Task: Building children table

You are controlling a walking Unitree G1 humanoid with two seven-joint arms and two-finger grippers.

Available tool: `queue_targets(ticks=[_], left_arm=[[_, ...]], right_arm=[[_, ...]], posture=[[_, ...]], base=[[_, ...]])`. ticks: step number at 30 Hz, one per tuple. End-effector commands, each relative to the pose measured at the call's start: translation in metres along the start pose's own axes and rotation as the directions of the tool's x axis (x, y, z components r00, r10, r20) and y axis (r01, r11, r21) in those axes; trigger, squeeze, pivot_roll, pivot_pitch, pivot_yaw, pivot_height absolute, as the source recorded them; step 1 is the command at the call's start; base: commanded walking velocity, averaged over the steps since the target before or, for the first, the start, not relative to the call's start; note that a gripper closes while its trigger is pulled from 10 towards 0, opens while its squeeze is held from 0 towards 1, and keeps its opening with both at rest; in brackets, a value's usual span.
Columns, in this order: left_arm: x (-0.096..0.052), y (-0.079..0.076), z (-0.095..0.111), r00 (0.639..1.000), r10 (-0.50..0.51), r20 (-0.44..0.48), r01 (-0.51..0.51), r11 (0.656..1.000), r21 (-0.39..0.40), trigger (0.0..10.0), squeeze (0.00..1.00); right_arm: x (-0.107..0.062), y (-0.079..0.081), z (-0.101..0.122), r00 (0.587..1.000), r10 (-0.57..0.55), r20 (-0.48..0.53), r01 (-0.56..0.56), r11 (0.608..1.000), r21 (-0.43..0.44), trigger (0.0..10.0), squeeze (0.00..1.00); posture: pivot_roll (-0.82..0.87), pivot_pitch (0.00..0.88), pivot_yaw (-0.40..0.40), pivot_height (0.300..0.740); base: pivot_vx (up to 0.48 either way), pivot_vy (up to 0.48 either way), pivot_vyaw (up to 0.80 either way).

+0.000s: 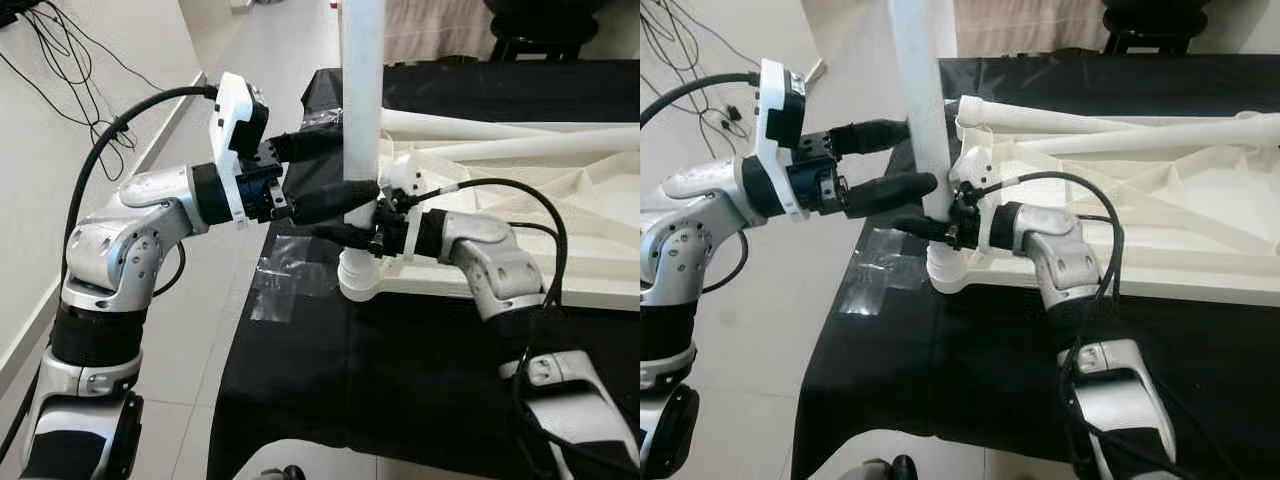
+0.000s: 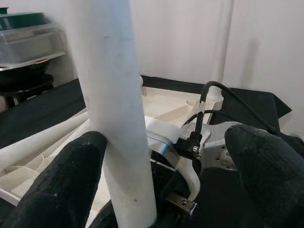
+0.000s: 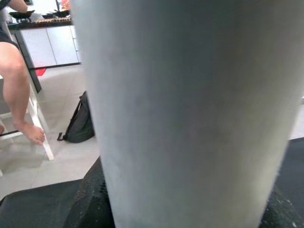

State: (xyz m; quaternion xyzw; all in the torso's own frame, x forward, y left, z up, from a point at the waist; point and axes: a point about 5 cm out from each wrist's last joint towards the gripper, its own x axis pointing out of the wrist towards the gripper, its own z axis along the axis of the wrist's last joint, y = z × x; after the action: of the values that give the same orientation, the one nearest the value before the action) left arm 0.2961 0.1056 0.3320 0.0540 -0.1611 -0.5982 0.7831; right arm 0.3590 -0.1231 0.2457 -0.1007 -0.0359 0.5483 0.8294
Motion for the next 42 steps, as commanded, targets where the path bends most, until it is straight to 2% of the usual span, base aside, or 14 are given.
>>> queue_targets(ticks=[1,9,17,19,22,25,29,35,36,37,38,39,40,42], left_arm=[[-0.002,-0.004,0.001,1.000,-0.015,-0.008,0.015,1.000,0.019,10.0,0.00],[-0.005,0.001,-0.001,1.000,0.028,0.001,-0.028,0.999,0.027,10.0,0.00],[-0.028,0.014,-0.005,0.961,0.276,0.015,-0.276,0.960,0.036,10.0,0.00],[-0.034,0.014,-0.007,0.944,0.329,0.022,-0.329,0.944,0.033,10.0,0.00],[-0.054,0.004,-0.020,0.882,0.470,0.035,-0.471,0.882,0.008,10.0,0.00],[-0.064,-0.009,-0.035,0.840,0.542,0.027,-0.540,0.840,-0.042,10.0,0.00],[-0.070,-0.036,-0.074,0.811,0.581,-0.061,-0.583,0.798,-0.150,10.0,0.00],[-0.061,-0.079,-0.117,0.861,0.485,-0.154,-0.508,0.805,-0.306,10.0,0.00],[-0.058,-0.090,-0.125,0.871,0.460,-0.171,-0.490,0.798,-0.349,10.0,0.00],[-0.058,-0.090,-0.125,0.871,0.460,-0.171,-0.490,0.798,-0.349,10.0,0.00],[-0.056,-0.101,-0.132,0.884,0.424,-0.195,-0.467,0.805,-0.366,10.0,0.00],[-0.056,-0.101,-0.132,0.884,0.424,-0.195,-0.467,0.805,-0.366,10.0,0.00],[-0.056,-0.107,-0.136,0.890,0.403,-0.213,-0.455,0.812,-0.366,10.0,0.00],[-0.057,-0.114,-0.142,0.893,0.385,-0.234,-0.448,0.816,-0.365,10.0,0.00]], right_arm=[[0.009,0.006,-0.002,0.998,0.060,-0.018,-0.060,0.998,-0.003,0.0,0.00],[0.008,0.005,-0.011,0.999,0.018,-0.030,-0.018,1.000,0.015,0.0,0.00],[0.008,0.016,-0.028,0.972,-0.233,-0.034,0.235,0.969,0.076,0.0,0.00],[0.008,0.021,-0.036,0.933,-0.353,-0.063,0.358,0.929,0.097,0.0,0.00],[-0.007,0.063,-0.077,0.622,-0.746,-0.240,0.783,0.604,0.150,0.0,0.00],[-0.010,0.082,-0.087,0.549,-0.786,-0.283,0.835,0.530,0.147,0.0,0.00],[0.004,0.069,-0.077,0.576,-0.786,-0.222,0.816,0.568,0.107,0.0,0.00],[0.011,0.058,-0.074,0.592,-0.775,-0.222,0.805,0.581,0.122,0.4,0.00],[0.012,0.060,-0.071,0.581,-0.783,-0.222,0.814,0.566,0.131,10.0,0.00],[0.012,0.060,-0.071,0.581,-0.783,-0.222,0.814,0.566,0.131,10.0,0.00],[0.013,0.062,-0.065,0.597,-0.778,-0.195,0.802,0.575,0.163,10.0,0.50],[0.013,0.062,-0.065,0.597,-0.778,-0.195,0.802,0.575,0.163,10.0,0.50],[0.016,0.063,-0.060,0.639,-0.752,-0.159,0.767,0.608,0.206,10.0,1.00],[0.019,0.062,-0.051,0.706,-0.703,-0.085,0.698,0.670,0.254,10.0,1.00]], posture=[[0.11,0.190,0.087,0.740],[0.11,0.189,0.088,0.740],[0.11,0.202,0.071,0.740],[0.11,0.202,0.071,0.740],[0.11,0.221,0.077,0.740],[0.11,0.209,0.092,0.740],[0.11,0.198,0.094,0.740],[0.11,0.191,0.086,0.740],[0.11,0.192,0.087,0.740],[0.11,0.192,0.087,0.740],[0.11,0.193,0.090,0.740],[0.11,0.193,0.090,0.740],[0.11,0.193,0.090,0.740],[0.11,0.196,0.093,0.740]], base=[[0.000,0.000,0.00],[0.000,0.000,0.00],[0.000,0.000,0.00],[0.000,0.000,0.00],[0.000,0.000,0.00],[0.000,0.000,0.00],[0.000,0.000,0.00],[0.000,0.000,0.00],[0.000,0.000,0.00],[0.000,0.000,0.00],[0.000,0.000,0.00],[0.000,0.000,0.00],[0.000,0.000,0.00],[0.000,0.000,0.00]])
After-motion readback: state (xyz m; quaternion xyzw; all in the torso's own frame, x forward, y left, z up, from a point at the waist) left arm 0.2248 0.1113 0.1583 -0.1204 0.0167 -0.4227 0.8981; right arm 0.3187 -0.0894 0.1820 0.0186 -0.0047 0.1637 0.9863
